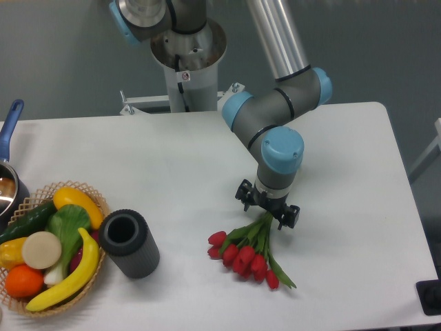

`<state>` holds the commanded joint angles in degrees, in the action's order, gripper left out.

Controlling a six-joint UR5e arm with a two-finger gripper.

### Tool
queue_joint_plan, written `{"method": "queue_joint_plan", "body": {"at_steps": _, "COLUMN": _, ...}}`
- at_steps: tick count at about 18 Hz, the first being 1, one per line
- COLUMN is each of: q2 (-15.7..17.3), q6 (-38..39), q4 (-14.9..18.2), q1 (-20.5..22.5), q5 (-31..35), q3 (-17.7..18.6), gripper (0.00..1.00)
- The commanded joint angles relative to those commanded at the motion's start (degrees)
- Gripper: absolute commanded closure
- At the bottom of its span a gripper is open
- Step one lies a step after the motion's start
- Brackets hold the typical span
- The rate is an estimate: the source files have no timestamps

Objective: Pick up the flowers from the table
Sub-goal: 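Close the gripper around the tulip stems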

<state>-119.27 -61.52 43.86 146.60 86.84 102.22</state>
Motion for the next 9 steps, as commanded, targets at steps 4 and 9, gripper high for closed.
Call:
{"method": "queue_joint_plan", "body": {"at_steps": 4, "q2": 0.2, "q6": 0.2, "q4": 0.1, "q1": 0.0, "q5": 0.0, "q3": -0.2, "gripper": 0.63}}
{"method": "queue_joint_plan", "body": {"at_steps": 9, "q2": 0.8, "q6": 0.2, "q4": 0.1, "q1": 0.0, "q5": -0.3, "q3": -0.2, "gripper": 1.0}}
